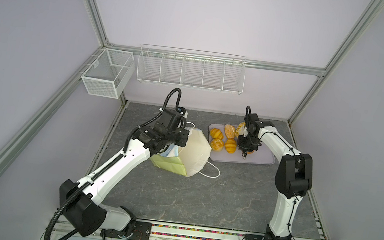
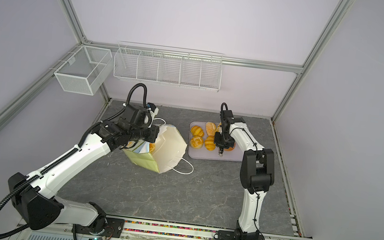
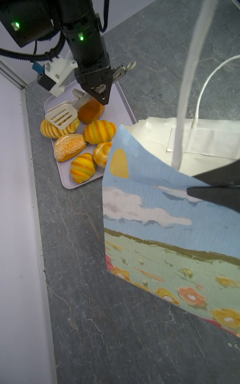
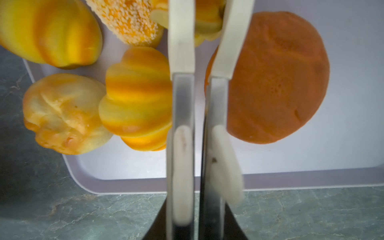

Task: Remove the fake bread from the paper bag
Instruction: 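Carry the striped bun over the lavender tray and lower it down, then open the tongs and lift them away from the tray with the right gripper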

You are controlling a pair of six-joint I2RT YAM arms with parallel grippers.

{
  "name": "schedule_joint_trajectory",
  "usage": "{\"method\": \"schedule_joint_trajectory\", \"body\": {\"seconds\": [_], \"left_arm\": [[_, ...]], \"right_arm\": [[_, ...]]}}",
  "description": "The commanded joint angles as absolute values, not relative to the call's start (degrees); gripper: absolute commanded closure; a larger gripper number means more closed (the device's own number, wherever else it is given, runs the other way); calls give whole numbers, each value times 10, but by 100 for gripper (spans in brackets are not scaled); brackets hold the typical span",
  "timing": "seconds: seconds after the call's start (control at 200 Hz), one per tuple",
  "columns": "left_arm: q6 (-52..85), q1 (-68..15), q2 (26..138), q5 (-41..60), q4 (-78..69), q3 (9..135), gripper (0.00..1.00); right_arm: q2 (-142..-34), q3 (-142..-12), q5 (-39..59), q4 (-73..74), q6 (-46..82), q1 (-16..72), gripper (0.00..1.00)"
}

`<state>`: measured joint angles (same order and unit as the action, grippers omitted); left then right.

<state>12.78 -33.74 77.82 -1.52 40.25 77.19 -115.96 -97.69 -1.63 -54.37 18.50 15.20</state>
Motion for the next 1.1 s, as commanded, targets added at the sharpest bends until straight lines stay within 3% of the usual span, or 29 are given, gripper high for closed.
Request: {"method": "schedule_joint_trajectory", "body": {"seconds": [0.0, 0.345, 0.825, 0.9, 1.095], "left_arm": [[119, -333, 762, -21, 415, 762, 100], [120, -333, 752, -20, 413, 757, 100], [116, -333, 754, -22, 414, 763, 100], [116, -333, 754, -22, 415, 764, 100], [116, -333, 754, -24, 416, 764, 100]], "right_arm": [[-1124, -971, -18, -544, 194, 154, 72], [-1116, -993, -60, -591, 190, 154, 58], [-1104, -1034, -79, -613, 169, 155, 52], [-1101, -1040, -78, -615, 166, 154, 54], [-1077, -1027, -59, -618, 158, 153, 75]]}}
